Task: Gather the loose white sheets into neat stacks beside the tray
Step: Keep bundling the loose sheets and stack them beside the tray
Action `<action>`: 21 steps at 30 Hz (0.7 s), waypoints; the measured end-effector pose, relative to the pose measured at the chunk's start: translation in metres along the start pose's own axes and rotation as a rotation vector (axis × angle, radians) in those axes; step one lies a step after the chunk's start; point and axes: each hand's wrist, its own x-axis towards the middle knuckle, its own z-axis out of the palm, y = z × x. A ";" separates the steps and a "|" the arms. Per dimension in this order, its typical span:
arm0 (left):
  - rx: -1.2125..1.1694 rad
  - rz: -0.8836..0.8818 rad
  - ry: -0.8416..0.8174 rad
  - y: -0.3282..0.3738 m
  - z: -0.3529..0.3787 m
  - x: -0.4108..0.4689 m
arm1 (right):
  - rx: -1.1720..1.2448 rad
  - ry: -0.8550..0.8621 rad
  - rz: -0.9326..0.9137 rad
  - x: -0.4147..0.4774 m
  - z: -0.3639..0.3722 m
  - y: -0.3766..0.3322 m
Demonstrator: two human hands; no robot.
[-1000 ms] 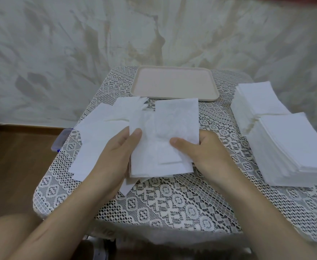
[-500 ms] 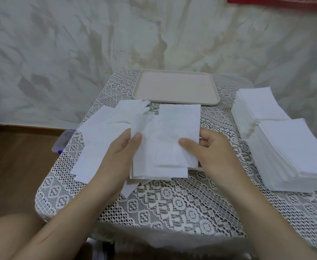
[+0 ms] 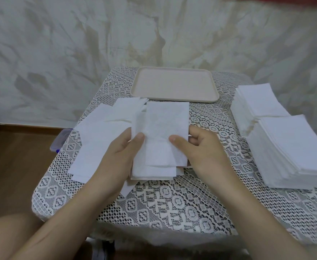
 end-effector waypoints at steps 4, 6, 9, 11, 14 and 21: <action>-0.034 -0.044 0.028 0.001 0.000 0.000 | -0.172 0.105 -0.090 0.001 -0.009 0.004; -0.044 -0.056 0.042 0.002 0.000 -0.001 | -0.111 0.074 -0.047 -0.001 -0.014 0.002; -0.058 -0.057 0.058 0.002 0.001 -0.002 | -0.038 -0.016 0.047 -0.006 -0.009 -0.001; -0.055 -0.044 0.064 0.002 0.003 -0.002 | 0.003 -0.042 0.088 -0.008 -0.001 0.000; -0.053 -0.022 0.056 0.001 0.004 -0.002 | 0.029 -0.039 0.098 -0.008 0.009 0.001; -0.021 0.024 0.016 -0.001 0.001 0.000 | -0.026 -0.058 0.064 -0.003 0.010 0.002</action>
